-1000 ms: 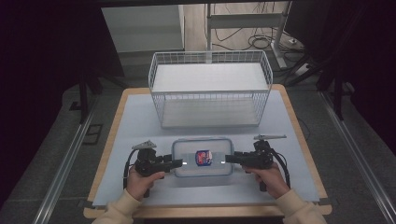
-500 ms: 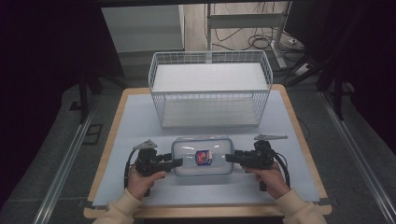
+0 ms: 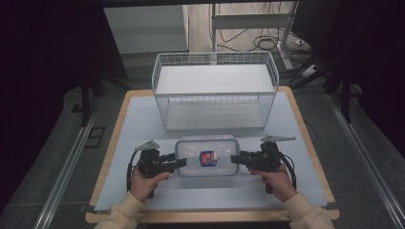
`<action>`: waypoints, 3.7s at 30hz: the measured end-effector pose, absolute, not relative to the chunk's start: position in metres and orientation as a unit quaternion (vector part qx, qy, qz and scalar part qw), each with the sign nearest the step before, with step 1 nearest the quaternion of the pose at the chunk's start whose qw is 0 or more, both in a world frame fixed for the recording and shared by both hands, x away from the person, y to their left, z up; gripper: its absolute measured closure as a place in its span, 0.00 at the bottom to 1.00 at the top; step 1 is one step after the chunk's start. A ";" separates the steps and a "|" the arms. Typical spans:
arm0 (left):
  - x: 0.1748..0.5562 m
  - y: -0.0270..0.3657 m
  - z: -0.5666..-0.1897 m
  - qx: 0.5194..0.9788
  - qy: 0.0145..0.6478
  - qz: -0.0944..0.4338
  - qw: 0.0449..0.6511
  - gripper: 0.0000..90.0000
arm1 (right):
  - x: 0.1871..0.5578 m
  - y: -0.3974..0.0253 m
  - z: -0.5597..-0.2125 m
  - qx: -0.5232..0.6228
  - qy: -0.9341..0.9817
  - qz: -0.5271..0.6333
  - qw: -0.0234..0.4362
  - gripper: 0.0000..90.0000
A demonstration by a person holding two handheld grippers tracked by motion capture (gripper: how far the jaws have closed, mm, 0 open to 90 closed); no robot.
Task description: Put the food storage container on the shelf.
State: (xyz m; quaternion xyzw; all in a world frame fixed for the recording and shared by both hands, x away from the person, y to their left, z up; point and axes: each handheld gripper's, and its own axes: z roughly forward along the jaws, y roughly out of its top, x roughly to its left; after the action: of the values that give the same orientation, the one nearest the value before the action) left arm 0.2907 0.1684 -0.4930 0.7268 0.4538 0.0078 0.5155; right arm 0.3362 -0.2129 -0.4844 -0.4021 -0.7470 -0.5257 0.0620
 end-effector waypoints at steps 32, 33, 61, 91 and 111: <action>0.317 0.169 -0.392 0.721 0.415 0.060 0.552 0.52 | 0.355 -0.216 -0.396 -0.362 -0.726 -0.585 0.013 0.57; 0.317 0.169 -0.392 0.721 0.415 0.060 0.552 0.52 | 0.355 -0.216 -0.396 -0.362 -0.726 -0.585 0.013 0.57; 0.355 0.170 -0.332 0.723 0.391 0.095 0.562 0.52 | 0.390 -0.212 -0.334 -0.347 -0.727 -0.592 -0.021 0.56; 0.452 0.170 -0.310 0.725 0.421 0.051 0.543 0.51 | 0.479 -0.207 -0.299 -0.396 -0.722 -0.567 -0.006 0.54; 0.484 0.166 -0.314 0.705 0.452 0.020 0.546 0.50 | 0.503 -0.211 -0.306 -0.442 -0.696 -0.566 0.006 0.54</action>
State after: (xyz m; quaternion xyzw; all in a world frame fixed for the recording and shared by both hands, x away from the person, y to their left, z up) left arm 0.4841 0.1660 -0.3141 0.7051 0.4523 0.0198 0.5458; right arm 0.5030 -0.2110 -0.3061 -0.4417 -0.6958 -0.5663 0.0064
